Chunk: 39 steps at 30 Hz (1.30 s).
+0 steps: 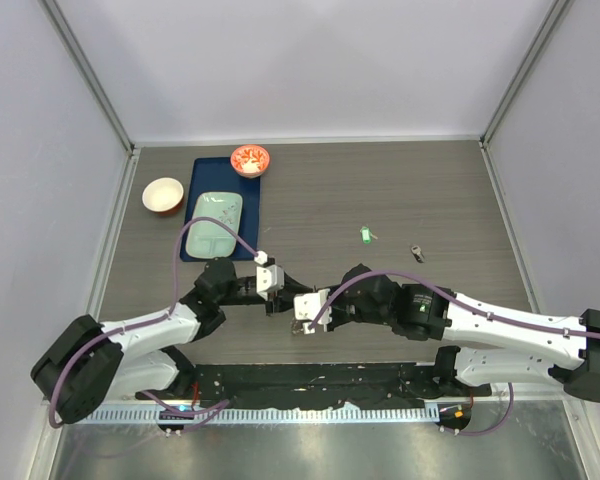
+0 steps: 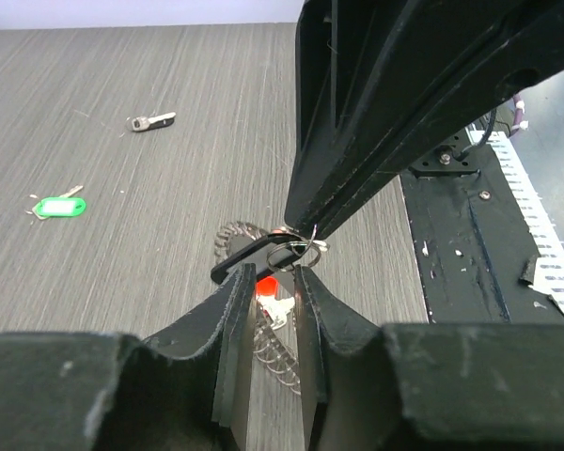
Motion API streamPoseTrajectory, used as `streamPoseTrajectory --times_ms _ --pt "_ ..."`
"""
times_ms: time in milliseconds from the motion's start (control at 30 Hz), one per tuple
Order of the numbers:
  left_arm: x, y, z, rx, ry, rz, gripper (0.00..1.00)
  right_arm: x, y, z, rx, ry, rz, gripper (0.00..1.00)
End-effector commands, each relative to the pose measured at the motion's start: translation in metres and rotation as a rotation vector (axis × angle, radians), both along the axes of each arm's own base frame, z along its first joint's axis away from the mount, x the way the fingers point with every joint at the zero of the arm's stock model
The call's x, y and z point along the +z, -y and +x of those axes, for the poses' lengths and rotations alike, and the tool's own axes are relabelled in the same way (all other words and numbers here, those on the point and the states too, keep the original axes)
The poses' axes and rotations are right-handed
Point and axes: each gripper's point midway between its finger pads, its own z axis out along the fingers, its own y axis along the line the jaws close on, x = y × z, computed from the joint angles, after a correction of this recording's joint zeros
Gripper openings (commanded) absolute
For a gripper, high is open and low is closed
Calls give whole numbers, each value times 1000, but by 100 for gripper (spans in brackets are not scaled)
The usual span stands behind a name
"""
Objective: Put the keys on the keyring
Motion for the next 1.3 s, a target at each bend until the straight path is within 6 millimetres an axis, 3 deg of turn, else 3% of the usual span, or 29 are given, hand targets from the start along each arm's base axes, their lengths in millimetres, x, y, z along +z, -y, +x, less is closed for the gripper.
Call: streamPoseTrajectory --times_ms 0,533,633,767,967,1267 --pt "24 6 1 -40 63 -55 25 41 -10 2 7 44 115 1" --pt "20 15 -2 -104 19 -48 22 38 -12 0 18 33 119 1" --pt "19 15 -4 -115 15 -47 18 40 -12 0 19 36 131 1" --pt "22 17 -3 -118 13 -61 0 38 -12 2 4 32 133 1" --pt "23 12 0 -63 7 -79 0 41 -1 8 -62 48 144 1" --pt "30 -4 21 153 -30 -112 0 36 16 8 -122 23 124 1"
